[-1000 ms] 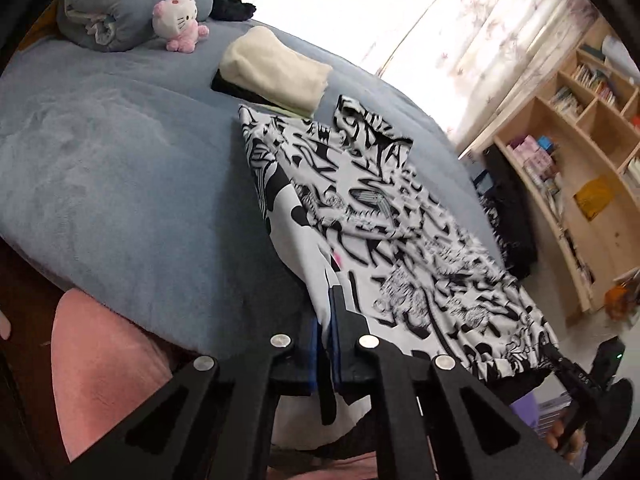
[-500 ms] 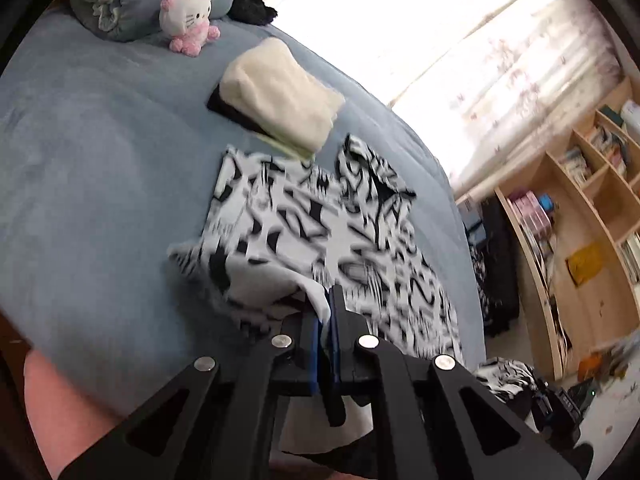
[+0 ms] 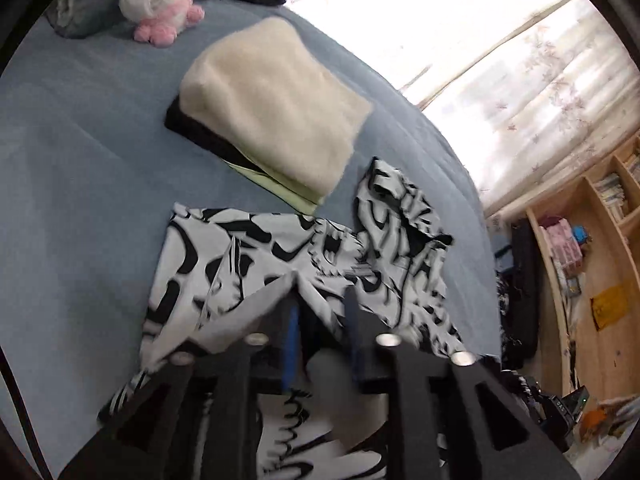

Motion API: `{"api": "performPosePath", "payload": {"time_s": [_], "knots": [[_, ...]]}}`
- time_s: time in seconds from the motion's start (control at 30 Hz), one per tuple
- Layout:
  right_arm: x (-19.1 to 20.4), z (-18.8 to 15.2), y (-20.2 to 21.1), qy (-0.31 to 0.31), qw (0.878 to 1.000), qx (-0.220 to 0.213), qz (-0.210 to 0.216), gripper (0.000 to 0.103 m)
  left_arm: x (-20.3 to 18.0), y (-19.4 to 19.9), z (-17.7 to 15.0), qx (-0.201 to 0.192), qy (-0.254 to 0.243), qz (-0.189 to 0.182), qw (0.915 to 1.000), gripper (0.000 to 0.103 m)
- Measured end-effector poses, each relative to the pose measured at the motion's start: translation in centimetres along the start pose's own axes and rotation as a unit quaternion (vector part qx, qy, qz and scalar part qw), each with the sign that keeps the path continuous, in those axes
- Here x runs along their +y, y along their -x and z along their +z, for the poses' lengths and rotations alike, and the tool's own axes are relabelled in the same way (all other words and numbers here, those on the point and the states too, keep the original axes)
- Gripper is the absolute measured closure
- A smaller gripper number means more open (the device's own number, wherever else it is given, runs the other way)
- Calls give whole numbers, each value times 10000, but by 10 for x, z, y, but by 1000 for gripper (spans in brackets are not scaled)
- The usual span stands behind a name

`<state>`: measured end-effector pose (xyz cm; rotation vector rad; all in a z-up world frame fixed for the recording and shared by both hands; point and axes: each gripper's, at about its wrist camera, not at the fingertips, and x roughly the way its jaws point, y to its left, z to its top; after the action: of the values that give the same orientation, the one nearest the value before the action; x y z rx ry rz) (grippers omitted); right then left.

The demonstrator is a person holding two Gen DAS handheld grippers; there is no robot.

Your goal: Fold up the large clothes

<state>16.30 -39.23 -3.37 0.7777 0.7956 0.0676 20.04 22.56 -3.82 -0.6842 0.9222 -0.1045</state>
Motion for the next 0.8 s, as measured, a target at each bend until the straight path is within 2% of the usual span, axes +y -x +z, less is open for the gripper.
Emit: {"api": "performPosePath", "payload": {"time_s": [0.03,0.07,0.1,0.2,0.3,0.4,0.5,0.57,0.63,0.8], "knots": [[-5,2,-12,-25,10000,80,-22,55,1,-9,4,-12,-8,67,10000,61],[-8,5,-19,-11,9999,86,-72,51,2,-20,11,-67,-17,217,9997,52],[-11,6,-26,50,9999,44,-131,45,4,-28,15,-98,-43,292,9995,50],[-16,8,-43,354,9991,75,-227,44,7,-51,23,51,-319,505,9982,48],[-22,9,-63,789,9950,301,-536,44,7,-69,21,307,-798,653,9942,48],[-32,5,-86,1373,9832,625,-1025,44,6,-91,12,688,-1358,726,9857,48],[-44,1,-102,1647,9736,870,-1316,44,5,-107,3,962,-1834,820,9749,48],[-52,-2,-110,1714,9704,1043,-1345,44,5,-119,-3,1113,-2184,978,9645,48],[-58,-6,-117,1790,9673,1239,-1300,44,6,-125,-6,1177,-2379,1064,9582,47],[-58,-18,-132,2183,9560,1378,-1396,45,8,-137,-2,1303,-2506,1024,9538,42]]}}
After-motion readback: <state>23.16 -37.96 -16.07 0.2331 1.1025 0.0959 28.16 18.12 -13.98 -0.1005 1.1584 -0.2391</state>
